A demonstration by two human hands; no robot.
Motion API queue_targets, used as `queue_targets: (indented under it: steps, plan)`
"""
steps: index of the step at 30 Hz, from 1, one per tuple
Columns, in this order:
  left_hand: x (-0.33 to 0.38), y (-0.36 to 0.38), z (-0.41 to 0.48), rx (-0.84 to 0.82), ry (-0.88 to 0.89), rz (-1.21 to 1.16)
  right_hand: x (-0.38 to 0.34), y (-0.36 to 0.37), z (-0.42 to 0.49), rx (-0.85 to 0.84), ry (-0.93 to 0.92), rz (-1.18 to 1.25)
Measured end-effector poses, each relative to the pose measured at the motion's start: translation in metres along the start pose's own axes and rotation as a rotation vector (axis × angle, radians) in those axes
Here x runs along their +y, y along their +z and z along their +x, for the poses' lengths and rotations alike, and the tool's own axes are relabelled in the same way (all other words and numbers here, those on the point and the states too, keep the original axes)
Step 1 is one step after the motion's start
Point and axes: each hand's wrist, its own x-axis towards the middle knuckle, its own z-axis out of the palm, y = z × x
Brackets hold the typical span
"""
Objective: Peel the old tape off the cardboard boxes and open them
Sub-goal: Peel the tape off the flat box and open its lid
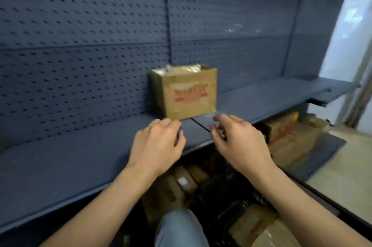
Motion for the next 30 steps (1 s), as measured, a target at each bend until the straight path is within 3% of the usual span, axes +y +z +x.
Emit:
queue_targets:
  steps: [11,16,21,24,30]
  plan:
    - [-0.179,-0.138,-0.106,0.228,-0.472,0.274,-0.214,0.028,0.064,-0.092,-0.396,0.324]
    - [-0.216,-0.175,-0.147,0.28,-0.552,0.337,-0.286,0.034,0.073,-0.174,-0.472,0.384]
    - [-0.238,-0.194,-0.169,0.474,-0.591,0.365,-0.342,0.036,0.077,-0.254,-0.497,0.498]
    - [-0.249,-0.198,-0.174,0.548,-0.682,0.308,-0.368,0.04,0.079,-0.371,-0.464,0.607]
    - [-0.26,-0.192,-0.179,0.545,-0.842,0.031,-0.412,0.051,0.072,-0.584,-0.401,0.803]
